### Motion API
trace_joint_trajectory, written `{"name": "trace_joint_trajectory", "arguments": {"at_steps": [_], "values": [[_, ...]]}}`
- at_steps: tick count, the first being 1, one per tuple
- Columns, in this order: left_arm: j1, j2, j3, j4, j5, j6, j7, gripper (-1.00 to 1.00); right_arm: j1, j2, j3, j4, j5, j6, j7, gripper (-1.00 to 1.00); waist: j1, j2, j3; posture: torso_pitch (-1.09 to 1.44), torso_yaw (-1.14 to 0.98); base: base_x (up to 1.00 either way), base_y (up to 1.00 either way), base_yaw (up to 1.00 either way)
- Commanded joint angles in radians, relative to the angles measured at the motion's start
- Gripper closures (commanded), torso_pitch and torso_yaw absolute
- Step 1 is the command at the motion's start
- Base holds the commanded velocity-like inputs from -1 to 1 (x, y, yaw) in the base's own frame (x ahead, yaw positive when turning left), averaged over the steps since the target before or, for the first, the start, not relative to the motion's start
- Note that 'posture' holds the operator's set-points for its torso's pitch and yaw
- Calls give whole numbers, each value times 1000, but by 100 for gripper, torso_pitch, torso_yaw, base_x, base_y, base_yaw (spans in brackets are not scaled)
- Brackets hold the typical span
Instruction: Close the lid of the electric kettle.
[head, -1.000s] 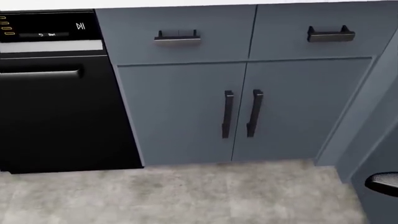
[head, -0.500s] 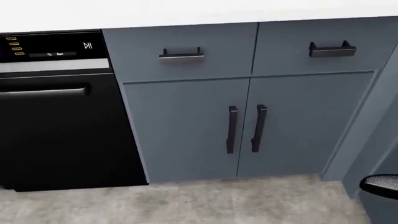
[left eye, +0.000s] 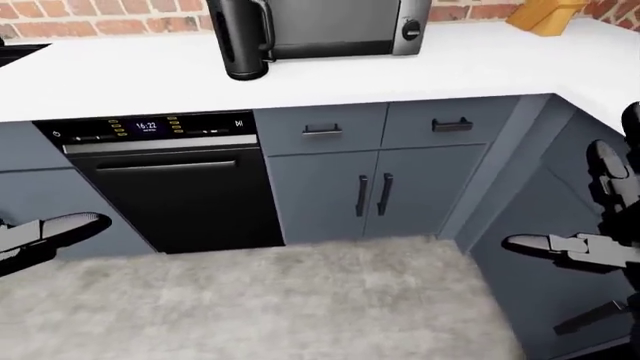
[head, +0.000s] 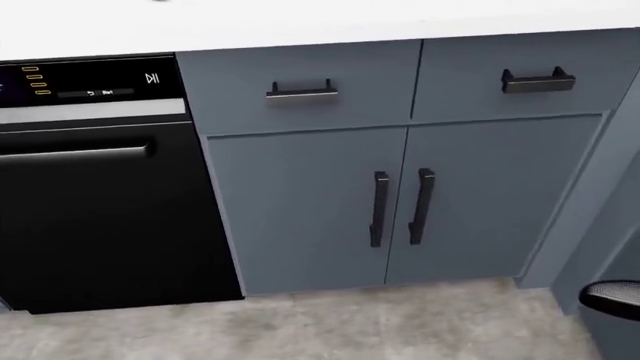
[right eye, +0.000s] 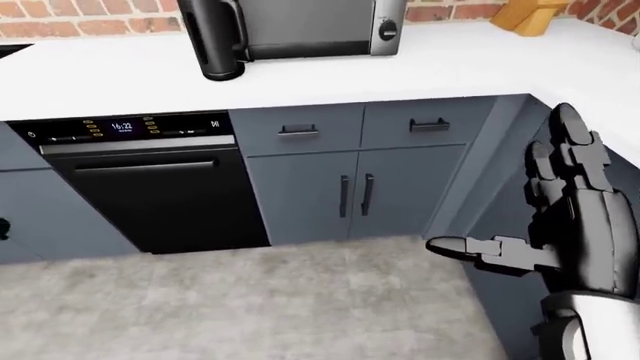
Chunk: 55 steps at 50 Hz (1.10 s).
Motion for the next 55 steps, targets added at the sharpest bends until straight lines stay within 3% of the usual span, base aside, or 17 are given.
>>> {"name": "trace_joint_trajectory", "arguments": {"at_steps": [1, 4, 7, 8, 9, 14, 17, 19, 28, 30, 32, 35, 42, 45, 47, 49, 55], "values": [[-10, 15, 13, -12, 15, -34, 1, -100, -15, -8, -6, -33, -6, -36, 10, -95, 2, 1, -4, 0, 0, 0, 16, 0], [-9, 14, 17, -9, 17, -35, -3, -100, -15, -7, -1, -33, -14, -37, 12, -95, 1, 38, 6, 0, 0, 0, 17, 0], [-11, 12, 13, -8, 22, -37, -5, -100, -17, 2, -1, -33, -28, -38, 25, -95, 2, 136, -22, 0, 0, 0, 16, 0], [-11, 12, 13, -8, 23, -37, -6, -100, -18, 5, 1, -33, -35, -39, 28, -95, 9, 83, -5, 0, 0, 0, 17, 0], [-10, 11, 13, -7, 25, -37, -7, -100, -20, 7, 0, -33, -38, -38, 31, -95, 5, 96, -2, 0, 0, 0, 16, 0], [-12, 11, 12, -8, 24, -36, -6, -100, -20, 11, 4, -33, -48, -38, 35, -95, 5, 51, -5, 0, 0, 0, 16, 0], [-11, 12, 17, -8, 19, -34, -6, -100, -22, 21, 8, -33, -64, -41, 47, -95, 4, 14, -1, 0, 0, 0, 16, 0], [-10, 9, 12, -9, 25, -35, -7, -100, -23, 28, 8, -33, -75, -42, 57, -95, 3, -32, -9, 0, 0, 0, 16, 0], [-13, 7, 9, -9, 29, -36, -11, -100, -28, 30, 8, -33, -85, -36, 67, -95, 3, 17, 0, 0, 0, 0, 17, 0], [-12, 6, 7, -6, 35, -38, -15, -100, -26, 28, 8, -33, -80, -37, 62, -95, 0, 49, 2, 0, 0, 0, 16, 0], [-12, 5, 8, -6, 36, -39, -16, -100, -24, 29, 10, -33, -82, -40, 61, -95, -2, 116, -16, 0, 0, 0, 17, 0], [-12, 5, 9, -8, 33, -37, -14, -100, -24, 29, 10, -33, -84, -41, 63, -95, 1, 93, 16, 0, 0, 0, 16, 0], [-14, 8, 7, -8, 36, -38, -13, -100, -28, 45, 30, -33, -128, -46, 85, -95, 1, 23, -4, 0, 0, 0, 17, 0], [-15, 7, 5, -8, 40, -37, -15, -100, -30, 45, 26, -33, -130, -43, 89, -95, 3, -35, -13, 0, 0, 0, 16, 0], [-16, 7, 7, -10, 37, -34, -13, -100, -29, 49, 29, -33, -140, -47, 95, -95, -4, -8, -8, 0, 0, 0, 17, 0], [-14, 4, 4, -10, 42, -36, -16, -100, -32, 50, 28, -33, -147, -44, 100, -95, 2, -19, -11, 0, 0, 0, 16, 0], [-16, 9, 15, -13, 29, -28, -12, -100, -32, 56, 32, -33, -165, -46, 110, -95, 2, 32, 0, 0, 0, 0, 17, 0]]}}
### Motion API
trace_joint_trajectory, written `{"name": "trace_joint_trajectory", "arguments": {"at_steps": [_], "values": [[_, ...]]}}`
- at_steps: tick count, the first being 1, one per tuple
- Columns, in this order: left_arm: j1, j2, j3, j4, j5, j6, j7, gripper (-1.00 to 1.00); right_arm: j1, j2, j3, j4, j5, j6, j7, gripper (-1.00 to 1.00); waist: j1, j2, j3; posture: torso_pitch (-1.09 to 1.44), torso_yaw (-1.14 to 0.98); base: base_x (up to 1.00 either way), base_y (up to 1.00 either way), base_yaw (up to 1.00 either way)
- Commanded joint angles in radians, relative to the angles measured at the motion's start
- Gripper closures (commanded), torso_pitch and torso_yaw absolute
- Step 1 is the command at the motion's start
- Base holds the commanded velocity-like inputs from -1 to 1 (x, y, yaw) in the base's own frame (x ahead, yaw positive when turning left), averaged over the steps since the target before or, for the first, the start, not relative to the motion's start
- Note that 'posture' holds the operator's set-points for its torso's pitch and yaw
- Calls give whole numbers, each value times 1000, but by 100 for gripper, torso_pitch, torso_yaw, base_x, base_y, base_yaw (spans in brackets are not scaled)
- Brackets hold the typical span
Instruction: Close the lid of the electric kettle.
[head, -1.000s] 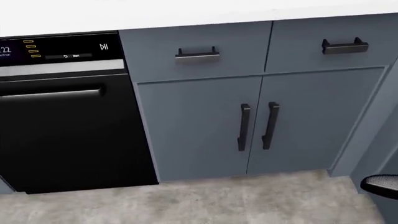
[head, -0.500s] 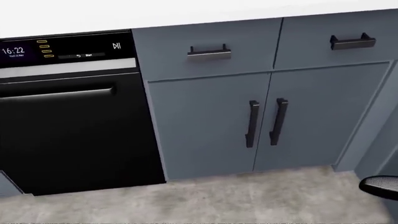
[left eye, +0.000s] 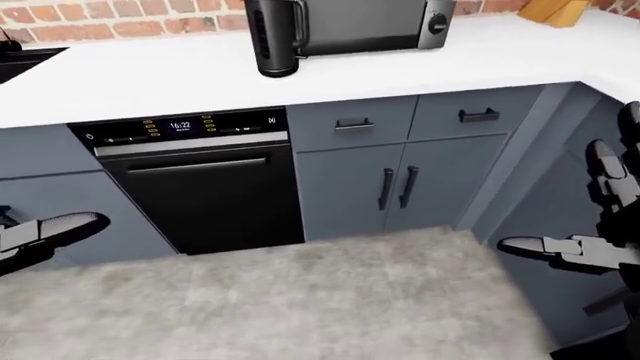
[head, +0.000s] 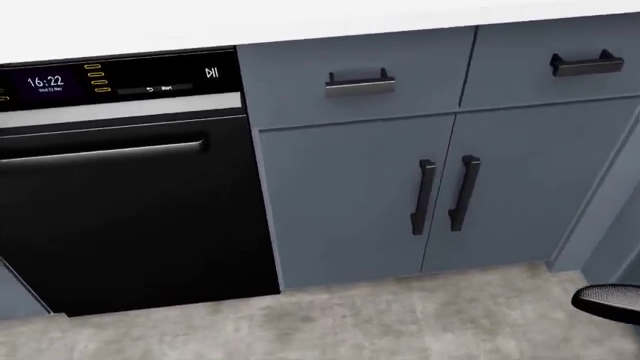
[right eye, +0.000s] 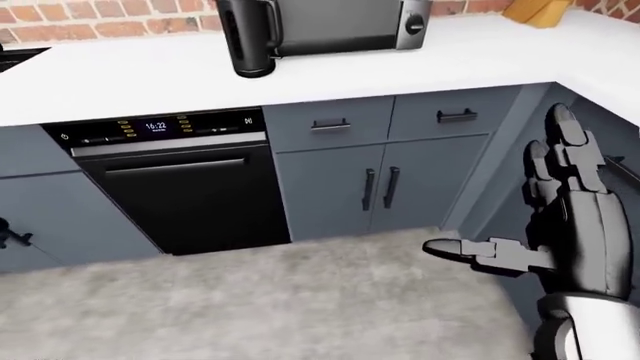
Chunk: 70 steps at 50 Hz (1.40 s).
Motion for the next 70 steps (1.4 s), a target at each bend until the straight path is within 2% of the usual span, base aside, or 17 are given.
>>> {"name": "trace_joint_trajectory", "arguments": {"at_steps": [1, 3, 12, 15, 16, 19, 24, 28, 29, 36, 41, 42, 45, 50, 53, 60, 70], "values": [[-6, 13, 6, -4, 11, -29, -2, -100, -13, -7, 2, -21, -5, -25, 5, -95, 1, 3, -9, 0, 0, 0, 17, 0], [-9, 15, 9, -5, 7, -25, 0, -100, -13, -6, 2, -21, -7, -26, 5, -95, -1, 70, -27, 0, 0, 0, 16, 0], [-11, 4, -4, 1, 30, -35, -12, -100, -17, -2, 4, -21, -17, -23, 11, -95, 4, -24, -5, 0, 0, 0, 17, 0], [-12, 5, -1, -1, 27, -30, -11, -100, -17, 7, 11, -21, -36, -27, 21, -95, 3, -92, -23, 0, 0, 0, 17, 0], [-12, 6, 0, -3, 24, -28, -9, -100, -17, 8, 12, -21, -40, -28, 24, -95, -7, -52, -13, 0, 0, 0, 17, 0], [-12, 6, -1, -4, 24, -27, -8, -100, -19, 12, 14, -21, -49, -28, 30, -95, -1, -66, -21, 0, 0, 0, 17, 0], [-12, 8, 2, -5, 20, -25, -7, -100, -22, 12, 12, -21, -55, -25, 36, -95, 3, -23, -6, 0, 0, 0, 18, 0], [-10, 10, 5, -9, 13, -22, -3, -100, -25, 10, 7, -21, -51, -23, 35, -95, 2, 95, -31, 0, 0, 0, 17, 0], [-11, 11, 5, -8, 12, -22, -2, -100, -26, 8, 6, -21, -50, -21, 34, -95, 10, 39, -12, 0, 0, 0, 17, 0], [-11, 8, -1, -2, 24, -30, -9, -100, -23, 11, 10, -21, -53, -24, 34, -95, 4, -1, -10, 0, 0, 0, 17, 0], [-11, 7, 2, -3, 22, -27, -9, -100, -25, 19, 10, -21, -63, -25, 43, -96, 2, -98, -26, 0, 0, 0, 17, 0], [-10, 6, -1, -3, 26, -29, -11, -100, -26, 19, 10, -21, -64, -25, 44, -95, -7, -48, -15, 0, 0, 0, 17, 0], [-8, 2, -5, 0, 33, -35, -14, -100, -26, 18, 10, -21, -63, -23, 44, -95, 0, -67, -23, 0, 0, 0, 17, 0], [-8, -4, -12, 3, 47, -40, -23, -100, -25, 25, 9, -21, -71, -28, 48, -95, 2, -16, -5, 0, 0, 0, 17, 0], [-9, -6, -12, 3, 51, -39, -27, -100, -28, 27, 2, -21, -59, -27, 47, -95, -6, 65, -12, 0, 0, 0, 11, 0], [-11, -11, -15, 1, 59, -36, -33, -100, -27, 21, 10, -21, -57, -26, 32, -95, 3, -39, -6, 0, 0, 0, 0, 0], [-10, -17, -16, -2, 66, -32, -40, -100, -28, 25, 6, -21, -49, -25, 28, -96, 5, -26, -10, 0, 0, 0, 0, 0]]}}
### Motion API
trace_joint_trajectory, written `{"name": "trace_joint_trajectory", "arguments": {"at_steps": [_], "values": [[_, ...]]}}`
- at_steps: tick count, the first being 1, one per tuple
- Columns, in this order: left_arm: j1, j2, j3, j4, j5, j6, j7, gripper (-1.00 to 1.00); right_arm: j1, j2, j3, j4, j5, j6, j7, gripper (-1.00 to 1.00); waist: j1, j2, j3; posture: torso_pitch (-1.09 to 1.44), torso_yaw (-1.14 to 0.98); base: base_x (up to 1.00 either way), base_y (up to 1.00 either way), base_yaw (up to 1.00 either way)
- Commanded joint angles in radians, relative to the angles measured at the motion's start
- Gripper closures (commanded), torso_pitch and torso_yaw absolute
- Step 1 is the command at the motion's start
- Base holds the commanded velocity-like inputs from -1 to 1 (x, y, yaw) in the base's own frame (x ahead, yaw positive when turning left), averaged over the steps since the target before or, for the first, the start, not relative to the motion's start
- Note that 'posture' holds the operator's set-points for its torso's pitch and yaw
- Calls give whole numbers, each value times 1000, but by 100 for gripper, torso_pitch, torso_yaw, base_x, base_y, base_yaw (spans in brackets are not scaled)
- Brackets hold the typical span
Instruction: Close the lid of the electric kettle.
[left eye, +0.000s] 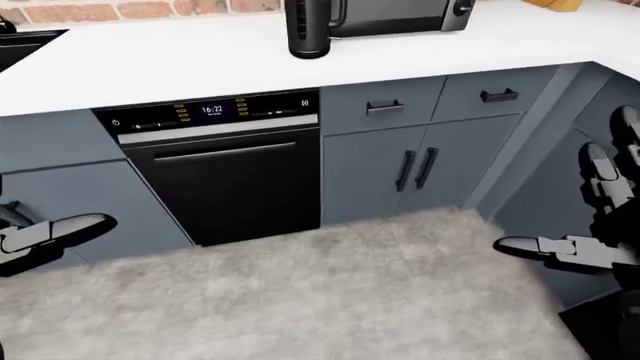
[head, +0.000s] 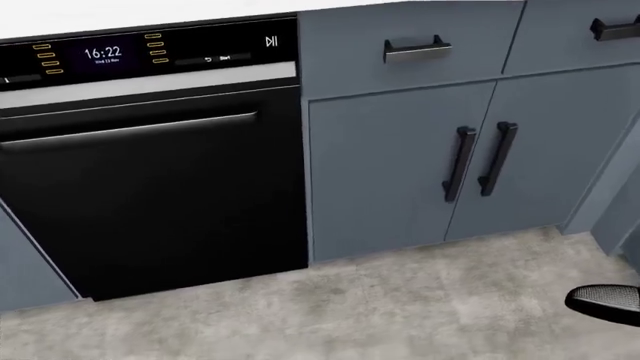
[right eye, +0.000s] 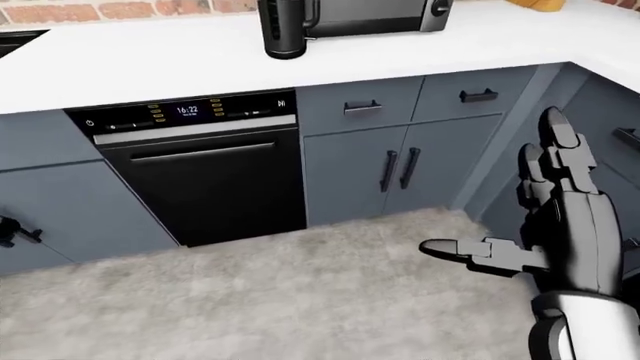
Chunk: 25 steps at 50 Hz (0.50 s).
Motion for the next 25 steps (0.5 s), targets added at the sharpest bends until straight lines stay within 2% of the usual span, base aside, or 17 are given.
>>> {"name": "trace_joint_trajectory", "arguments": {"at_steps": [1, 25], "values": [[-10, 14, 5, -18, 5, -28, -3, -100, -13, -13, -4, -27, -3, -29, -8, -96, 0, 3, -13, 0, 0, 0, 0, 0], [-16, 18, 7, -19, 1, -24, 0, -100, -43, -21, 12, -24, 14, 16, -32, -95, -1, 11, -23, 0, 0, 0, 0, 0]]}}
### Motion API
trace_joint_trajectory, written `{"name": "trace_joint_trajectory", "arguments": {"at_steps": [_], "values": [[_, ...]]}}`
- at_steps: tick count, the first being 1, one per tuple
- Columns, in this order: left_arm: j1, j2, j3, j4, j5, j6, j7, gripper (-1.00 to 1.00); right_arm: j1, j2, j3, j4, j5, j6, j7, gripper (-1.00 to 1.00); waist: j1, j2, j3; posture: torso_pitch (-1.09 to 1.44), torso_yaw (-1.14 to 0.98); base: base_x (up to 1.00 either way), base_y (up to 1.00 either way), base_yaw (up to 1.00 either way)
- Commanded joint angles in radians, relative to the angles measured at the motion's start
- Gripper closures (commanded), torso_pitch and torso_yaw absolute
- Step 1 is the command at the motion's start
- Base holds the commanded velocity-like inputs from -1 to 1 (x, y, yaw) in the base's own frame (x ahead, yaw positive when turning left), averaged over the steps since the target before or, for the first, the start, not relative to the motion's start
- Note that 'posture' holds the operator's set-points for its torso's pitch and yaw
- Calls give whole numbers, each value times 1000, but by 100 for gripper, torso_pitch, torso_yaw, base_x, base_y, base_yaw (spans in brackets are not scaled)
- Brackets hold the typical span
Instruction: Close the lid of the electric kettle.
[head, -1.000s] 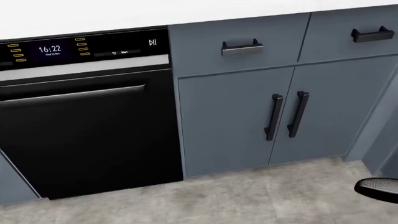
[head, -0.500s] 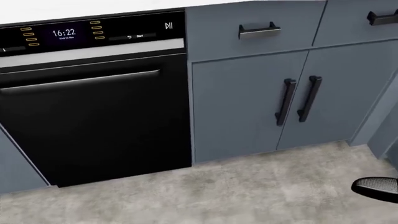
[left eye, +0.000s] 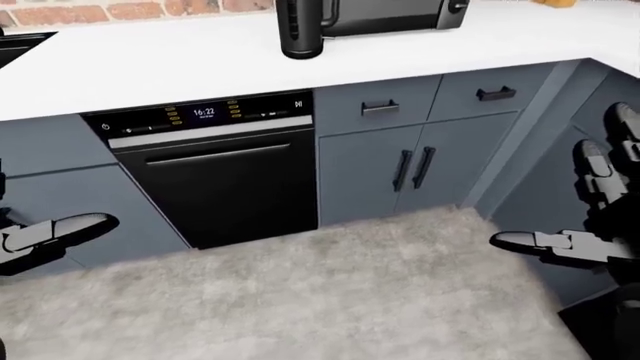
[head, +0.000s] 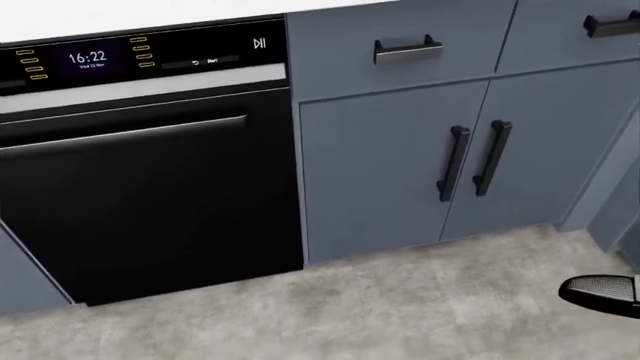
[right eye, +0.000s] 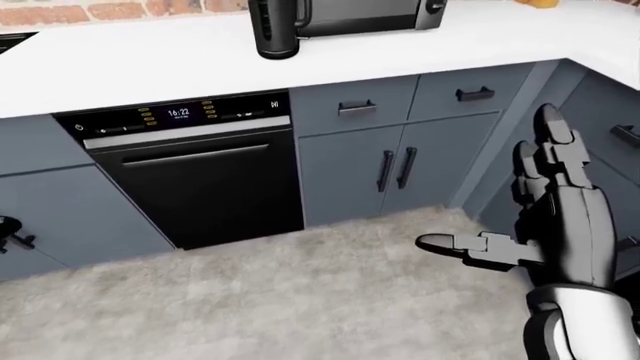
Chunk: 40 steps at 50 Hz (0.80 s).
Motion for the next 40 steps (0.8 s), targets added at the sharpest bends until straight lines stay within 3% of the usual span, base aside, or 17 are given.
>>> {"name": "trace_joint_trajectory", "arguments": {"at_steps": [1, 13, 14, 15, 16, 17, 21, 23, 26, 28, 30, 31, 32, 33, 34, 37, 40], "values": [[-12, 18, 13, -21, 1, -27, 1, -100, -15, -11, -7, -26, -5, -23, -2, -95, 0, 1, -15, 0, 0, 0, 0, 0], [-12, 18, 11, -21, -1, -28, 2, -100, -8, -5, -5, -18, -11, -38, 1, -95, -2, 0, -8, 0, 0, 5, 0, 0], [-10, 17, 10, -20, 2, -30, 1, -100, -9, -7, -5, -24, -12, -30, 2, -95, -1, 4, -27, 0, 0, 5, 0, 0], [-11, 17, 12, -20, 0, -29, 1, -100, -12, -9, -5, -26, -12, -24, 1, -96, 1, 6, -19, 0, 0, 5, 0, 0], [-11, 17, 13, -19, 0, -29, 1, -100, -11, -10, -3, -27, -13, -21, 1, -95, 0, 5, 4, 0, 0, 5, 0, 0], [-8, 14, 6, -15, 10, -37, -5, -100, -12, -9, -3, -27, -13, -19, 1, -95, -1, 7, -22, 0, 0, 7, 2, 0], [-10, 12, 5, -14, 12, -37, -6, -100, -13, -8, -3, -27, -17, -18, 3, -95, -2, 12, 4, 0, 0, 21, 10, 0], [-11, 10, 1, -12, 18, -40, -9, -100, -13, -3, -7, -24, -15, -24, 3, -95, -3, -5, 19, 0, 0, 48, 21, 0], [-11, 9, 2, -12, 20, -40, -11, -100, -13, -2, -7, -25, -14, -26, 4, -95, -9, -15, 6, 0, 0, 48, 21, 0], [-10, 5, -3, -9, 27, -43, -14, -100, -10, 0, -3, -16, -16, -38, 3, -95, -17, -2, 11, 0, 0, 48, 22, 0], [-12, 5, 0, -10, 25, -42, -14, -100, -8, -1, -3, -19, -17, -36, 3, -95, -25, 25, 10, 0, 0, 49, 21, 0], [-8, 1, -7, -6, 36, -50, -20, -100, -8, 1, -5, -18, -15, -40, 4, -95, -26, 51, 3, 0, 0, 48, 21, 0], [-11, 3, -3, -7, 32, -46, -18, -100, -7, 2, -4, -12, -15, -47, 5, -95, -21, 99, -14, 0, 0, 48, 22, 0], [-12, 3, -3, -8, 31, -44, -18, -100, -6, 2, -4, -12, -16, -48, 4, -95, -9, 77, 4, 0, 0, 48, 21, 0], [-9, 0, -6, -6, 37, -49, -21, -100, -8, 1, -5, -16, -14, -43, 4, -95, -19, 80, 16, 0, 0, 48, 21, 0], [-13, 5, 5, -12, 24, -37, -16, -100, -7, 1, -10, -17, -12, -42, 6, -96, -1, 57, 2, 0, 0, 48, 21, 0], [-14, 9, 14, -18, 13, -29, -11, -100, -9, 0, -9, -20, -11, -39, 5, -95, 9, 35, 5, 0, 0, 48, 21, 0]]}}
